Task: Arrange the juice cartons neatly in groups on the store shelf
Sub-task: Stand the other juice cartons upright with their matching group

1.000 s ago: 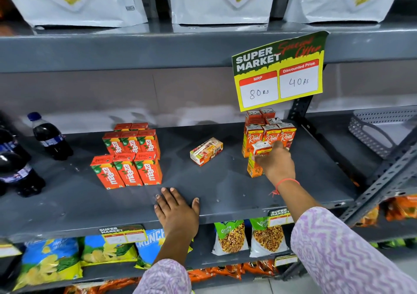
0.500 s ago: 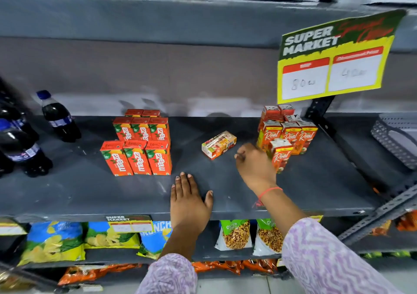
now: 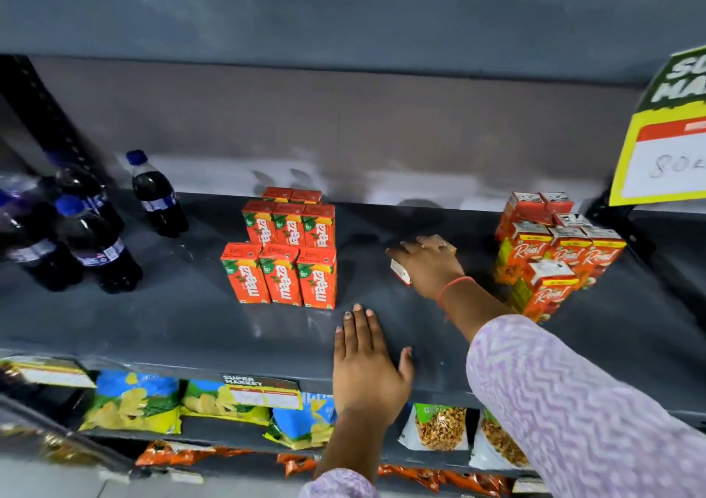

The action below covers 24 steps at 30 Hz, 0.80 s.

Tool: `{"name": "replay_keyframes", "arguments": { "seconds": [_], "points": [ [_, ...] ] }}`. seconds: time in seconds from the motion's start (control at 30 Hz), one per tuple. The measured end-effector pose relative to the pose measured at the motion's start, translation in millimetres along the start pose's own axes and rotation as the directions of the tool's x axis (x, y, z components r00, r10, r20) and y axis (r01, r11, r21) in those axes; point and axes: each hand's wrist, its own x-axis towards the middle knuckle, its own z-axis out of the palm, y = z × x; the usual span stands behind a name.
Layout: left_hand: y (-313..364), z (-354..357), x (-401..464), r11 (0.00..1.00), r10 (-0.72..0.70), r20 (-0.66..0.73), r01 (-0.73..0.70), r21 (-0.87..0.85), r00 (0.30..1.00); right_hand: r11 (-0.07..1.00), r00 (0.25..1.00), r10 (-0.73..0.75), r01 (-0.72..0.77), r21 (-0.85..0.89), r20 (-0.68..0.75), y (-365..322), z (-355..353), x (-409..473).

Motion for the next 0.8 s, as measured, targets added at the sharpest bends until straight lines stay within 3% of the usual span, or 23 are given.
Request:
{"name": "replay_keyframes", "arguments": {
  "seconds": [0.23, 0.5, 0.7, 0.8],
  "points": [
    [-0.2, 0.2, 0.4, 1.000, 0.027, -0.015, -0.027, 0.016, 1.000, 0.995, 0.995, -0.095, 0.095, -0.014, -0.041, -1.2, 4.3, -15.2],
    [-2.7, 8.2, 2.1, 0.998, 0.047, -0.109, -0.042, 0.052, 0.993, 0.971, 0.971, -0.232, 0.234, 0.051, -0.051, -1.7, 0.3, -97.8],
    [-0.3, 8.4, 5.6, 0.999, 0.027, -0.063, -0.024, 0.048, 0.998, 0.962, 0.963, -0.264, 0.267, 0.054, -0.056, 3.7, -5.5, -159.0],
    [6.4, 6.9, 6.3, 0.999, -0.010, -0.075, 0.007, -0.043, 0.997, 0.958, 0.966, -0.244, 0.254, 0.133, -0.090, 14.6, -12.7, -182.2]
  ]
}}
